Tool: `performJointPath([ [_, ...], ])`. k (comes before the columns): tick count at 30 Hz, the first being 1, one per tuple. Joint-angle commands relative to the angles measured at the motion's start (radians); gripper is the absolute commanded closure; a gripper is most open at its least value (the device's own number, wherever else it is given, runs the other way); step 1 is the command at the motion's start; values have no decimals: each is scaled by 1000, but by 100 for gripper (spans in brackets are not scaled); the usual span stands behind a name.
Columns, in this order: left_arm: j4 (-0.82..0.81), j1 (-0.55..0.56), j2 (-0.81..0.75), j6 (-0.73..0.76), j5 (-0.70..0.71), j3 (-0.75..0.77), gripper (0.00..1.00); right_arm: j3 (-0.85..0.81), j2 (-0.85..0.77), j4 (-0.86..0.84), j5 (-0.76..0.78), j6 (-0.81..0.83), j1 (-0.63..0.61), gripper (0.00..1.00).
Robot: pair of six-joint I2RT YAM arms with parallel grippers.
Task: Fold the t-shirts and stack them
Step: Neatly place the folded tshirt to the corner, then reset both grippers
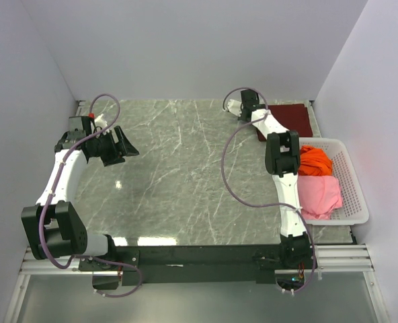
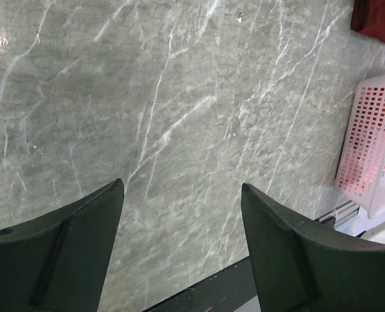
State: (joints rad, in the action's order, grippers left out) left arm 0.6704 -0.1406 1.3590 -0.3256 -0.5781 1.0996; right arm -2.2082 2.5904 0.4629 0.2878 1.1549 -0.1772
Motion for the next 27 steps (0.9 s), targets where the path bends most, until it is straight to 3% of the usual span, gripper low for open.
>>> performJointPath([
  [1,-26,-5,-14,13,-6,8,22,5,20,5,22,34,31,100],
  [9,-34,-4,-21,10,-16,-1,22,117,-93,-52,-30,17,-37,100],
  [21,-14,-5,-46,56,-43,2,20,53,-214,16,-128,-174,-159,94],
  [24,-18,-4,-49,98,-43,26,19,-13,-249,98,-192,-291,-165,86],
  [25,-26,-4,-52,112,-43,40,18,-43,-263,124,-211,-331,-165,78],
  [26,-46,-5,-55,128,-42,48,15,-51,-303,178,-238,-413,-165,73],
  [27,-55,-4,-57,143,-39,57,4,-51,-331,197,-266,-450,-165,67],
])
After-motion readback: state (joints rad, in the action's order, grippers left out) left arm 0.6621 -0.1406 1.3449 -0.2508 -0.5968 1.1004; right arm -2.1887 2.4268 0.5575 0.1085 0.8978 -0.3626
